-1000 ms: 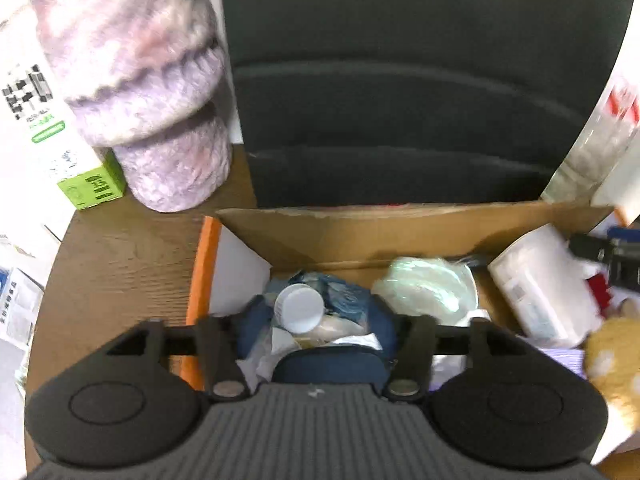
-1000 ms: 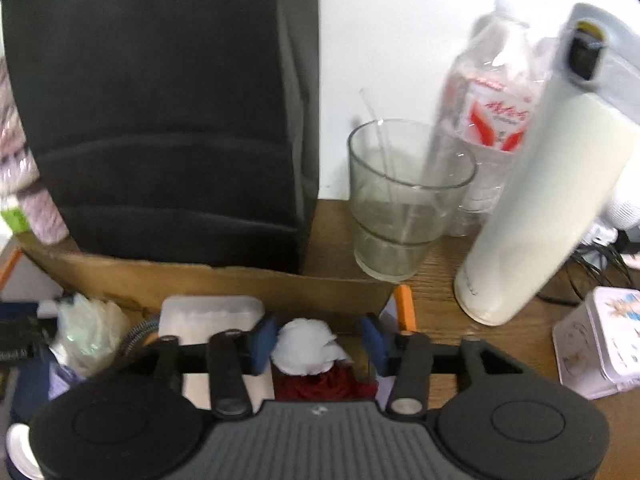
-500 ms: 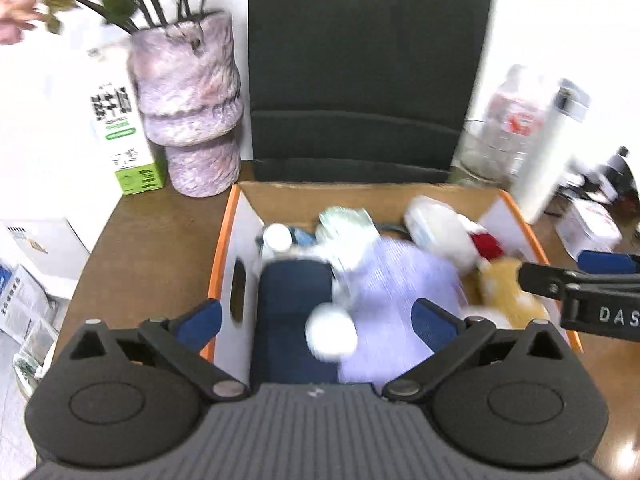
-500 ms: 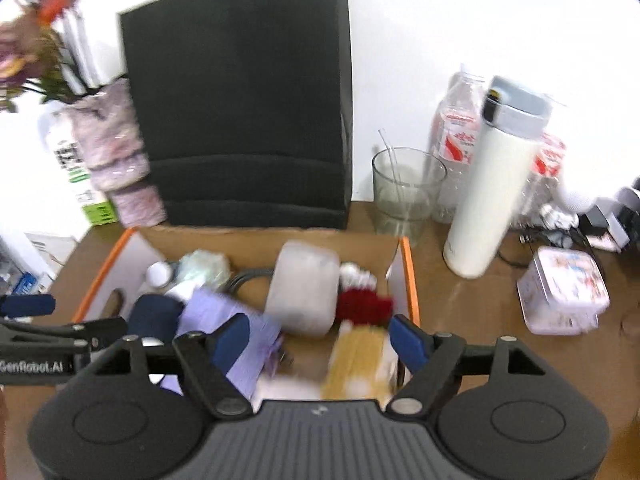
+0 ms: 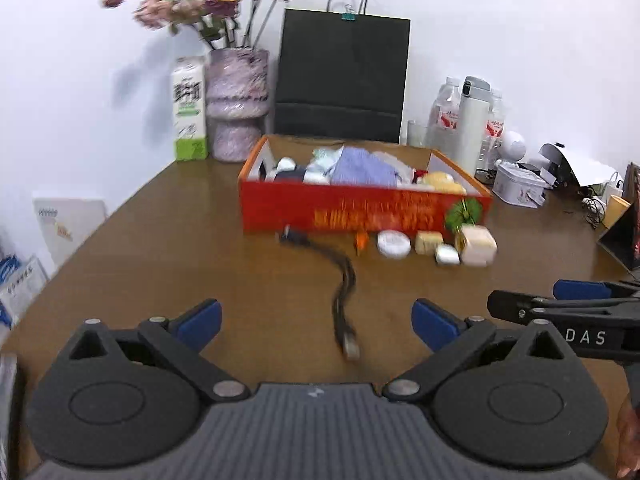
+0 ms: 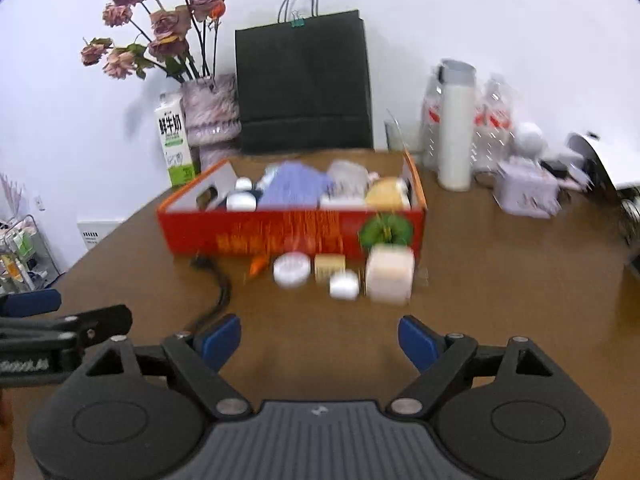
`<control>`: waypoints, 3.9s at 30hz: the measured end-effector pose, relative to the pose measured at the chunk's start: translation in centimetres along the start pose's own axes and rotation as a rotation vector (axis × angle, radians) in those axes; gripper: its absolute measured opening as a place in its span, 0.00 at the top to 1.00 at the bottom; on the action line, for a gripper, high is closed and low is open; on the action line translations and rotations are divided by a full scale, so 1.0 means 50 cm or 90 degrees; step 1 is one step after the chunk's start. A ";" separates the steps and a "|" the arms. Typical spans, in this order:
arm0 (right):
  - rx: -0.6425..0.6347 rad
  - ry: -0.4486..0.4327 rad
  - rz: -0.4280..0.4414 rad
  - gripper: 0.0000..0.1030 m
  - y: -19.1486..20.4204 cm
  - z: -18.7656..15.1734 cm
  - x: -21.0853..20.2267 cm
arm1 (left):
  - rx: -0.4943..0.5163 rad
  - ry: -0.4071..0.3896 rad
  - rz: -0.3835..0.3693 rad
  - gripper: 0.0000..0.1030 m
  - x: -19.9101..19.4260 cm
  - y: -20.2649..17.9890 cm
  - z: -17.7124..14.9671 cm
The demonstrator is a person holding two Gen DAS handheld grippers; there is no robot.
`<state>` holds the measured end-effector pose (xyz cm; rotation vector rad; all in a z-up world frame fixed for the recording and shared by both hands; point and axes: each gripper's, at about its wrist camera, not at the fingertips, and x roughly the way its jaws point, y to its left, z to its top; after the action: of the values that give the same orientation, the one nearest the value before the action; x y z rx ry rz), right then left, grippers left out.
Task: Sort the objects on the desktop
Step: 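Move both tools back over the table toward the cable and square plug, then grasp the cream square plug with the right tool while the left tool grasps the black cable, then carry plug and cable into the cardboard box and open both tools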
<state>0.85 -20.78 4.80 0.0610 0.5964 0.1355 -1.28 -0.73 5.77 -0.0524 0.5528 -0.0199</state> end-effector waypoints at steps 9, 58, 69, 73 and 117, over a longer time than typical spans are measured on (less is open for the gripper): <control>-0.047 -0.048 0.002 0.15 0.011 -0.132 -0.113 | 0.082 -0.056 0.029 0.00 -0.064 -0.025 -0.125; 0.000 0.022 -0.065 0.52 -0.110 0.098 0.278 | 0.136 0.088 -0.108 0.94 0.308 -0.054 0.074; -0.010 -0.053 0.020 0.52 -0.050 0.041 0.054 | 0.011 0.021 -0.076 0.97 0.094 -0.011 0.030; -0.013 -0.050 0.060 0.52 -0.014 -0.015 -0.029 | -0.028 -0.018 -0.073 0.97 -0.015 0.009 0.022; -0.011 0.124 0.006 0.52 -0.056 0.412 0.522 | -0.048 0.064 -0.076 0.97 0.577 0.063 0.432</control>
<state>34.13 -20.14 7.03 0.0348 0.7893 0.1570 34.65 2.42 8.84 -0.1585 0.6504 -0.1191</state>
